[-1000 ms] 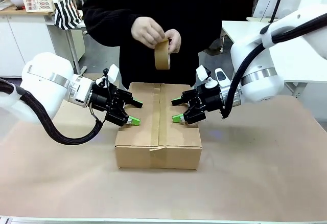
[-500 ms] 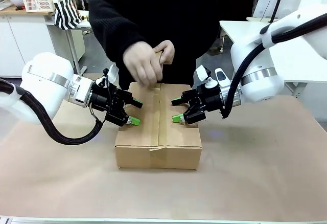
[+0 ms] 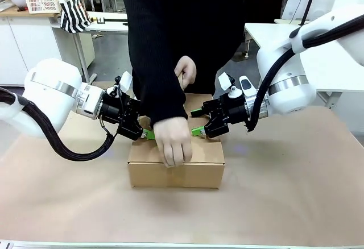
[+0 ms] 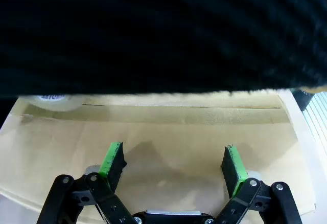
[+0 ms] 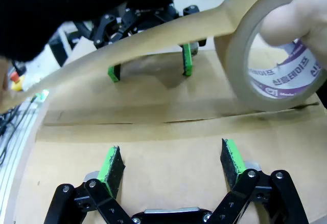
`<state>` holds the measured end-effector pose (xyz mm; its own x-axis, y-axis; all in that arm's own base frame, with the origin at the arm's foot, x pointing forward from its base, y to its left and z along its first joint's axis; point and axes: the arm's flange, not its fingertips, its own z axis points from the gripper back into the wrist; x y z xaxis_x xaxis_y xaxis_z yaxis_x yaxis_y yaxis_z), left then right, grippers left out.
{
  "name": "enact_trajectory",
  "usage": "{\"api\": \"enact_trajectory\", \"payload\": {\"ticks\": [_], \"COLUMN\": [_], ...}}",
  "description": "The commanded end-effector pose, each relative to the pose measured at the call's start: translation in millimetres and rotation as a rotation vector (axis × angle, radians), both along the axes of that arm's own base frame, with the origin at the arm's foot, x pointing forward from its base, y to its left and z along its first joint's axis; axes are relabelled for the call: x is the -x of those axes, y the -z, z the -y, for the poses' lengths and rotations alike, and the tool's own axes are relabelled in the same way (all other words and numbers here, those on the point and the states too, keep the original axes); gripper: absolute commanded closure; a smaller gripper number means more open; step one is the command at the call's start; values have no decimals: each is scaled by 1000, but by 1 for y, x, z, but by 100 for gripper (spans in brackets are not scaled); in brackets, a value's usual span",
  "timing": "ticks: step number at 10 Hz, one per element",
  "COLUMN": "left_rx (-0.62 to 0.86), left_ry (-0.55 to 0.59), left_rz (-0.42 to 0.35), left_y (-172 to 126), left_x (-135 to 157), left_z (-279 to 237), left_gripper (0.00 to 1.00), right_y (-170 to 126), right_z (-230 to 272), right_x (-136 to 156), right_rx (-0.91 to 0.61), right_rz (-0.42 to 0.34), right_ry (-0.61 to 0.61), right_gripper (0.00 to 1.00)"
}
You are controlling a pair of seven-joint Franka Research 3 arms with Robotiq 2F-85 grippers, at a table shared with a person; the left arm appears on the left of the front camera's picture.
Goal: Pack the gift set into the box.
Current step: Press and hold the closed box until the human finishes sealing it.
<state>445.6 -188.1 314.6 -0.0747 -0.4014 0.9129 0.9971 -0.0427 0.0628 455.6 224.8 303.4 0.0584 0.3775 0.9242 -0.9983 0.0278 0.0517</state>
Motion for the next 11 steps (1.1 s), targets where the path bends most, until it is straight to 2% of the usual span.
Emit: {"api": "enact_trajectory", "payload": {"ticks": [1,11], "left_rx": [-1,-1], "left_ry": [-2,-2], "left_rz": [-2,-2], "left_y": [1,1], "left_x": [0,0], "left_z": [0,0], "left_gripper": [0,0], "right_y": [4,4], "right_z": [1,1], "right_x": [1,1], "right_rx": [-3,-3], "right_rz": [-3,-3], "right_ry": [-2,-2], "right_gripper": [0,0]}}
